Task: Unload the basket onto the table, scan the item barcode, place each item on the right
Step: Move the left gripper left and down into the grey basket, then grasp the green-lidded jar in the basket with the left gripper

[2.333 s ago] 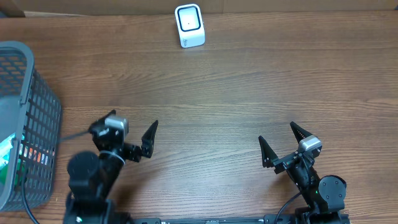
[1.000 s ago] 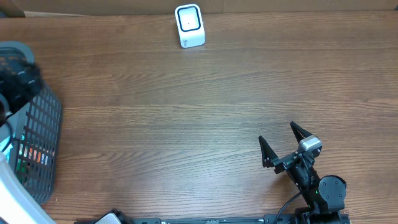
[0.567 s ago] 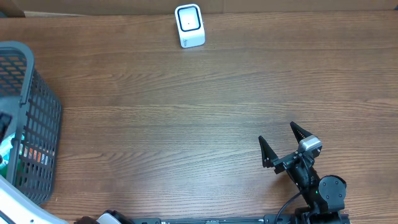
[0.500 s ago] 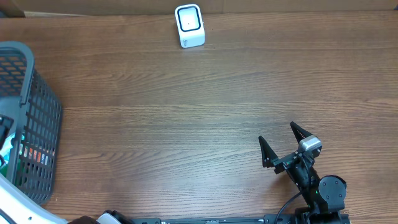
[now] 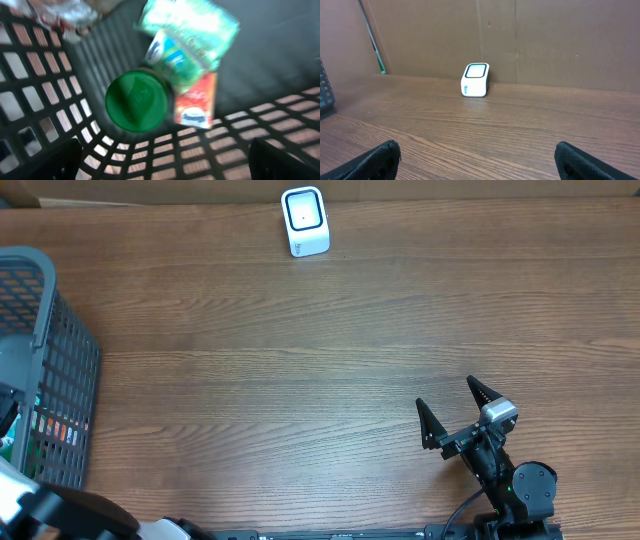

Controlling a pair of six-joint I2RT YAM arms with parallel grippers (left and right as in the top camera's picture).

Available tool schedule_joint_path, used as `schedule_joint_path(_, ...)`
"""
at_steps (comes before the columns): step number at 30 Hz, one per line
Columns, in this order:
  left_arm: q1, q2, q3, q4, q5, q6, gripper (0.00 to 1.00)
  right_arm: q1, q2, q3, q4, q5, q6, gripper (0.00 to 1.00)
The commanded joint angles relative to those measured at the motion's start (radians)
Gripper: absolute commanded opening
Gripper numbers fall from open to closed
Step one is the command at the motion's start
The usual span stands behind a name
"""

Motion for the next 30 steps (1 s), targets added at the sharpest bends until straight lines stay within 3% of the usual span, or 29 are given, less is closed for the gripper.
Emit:
schedule_joint_path(1, 0.047, 0.033, -0.007, -0.003, -0.002, 0.01, 0.91, 0.005, -0.01, -0.01, 0.006, -0.005, 0.007, 1.0)
schedule_joint_path(16, 0.097, 0.115, -0.02, 0.007, -0.018, 0.017, 0.96, 0.005, -0.01, -0.01, 0.006, -0.005, 0.007, 1.0)
schedule_joint_path(30, 0.102, 0.214, -0.023, 0.038, 0.005, 0.022, 0.92, 0.005, -0.01, -0.01, 0.006, -0.005, 0.007, 1.0)
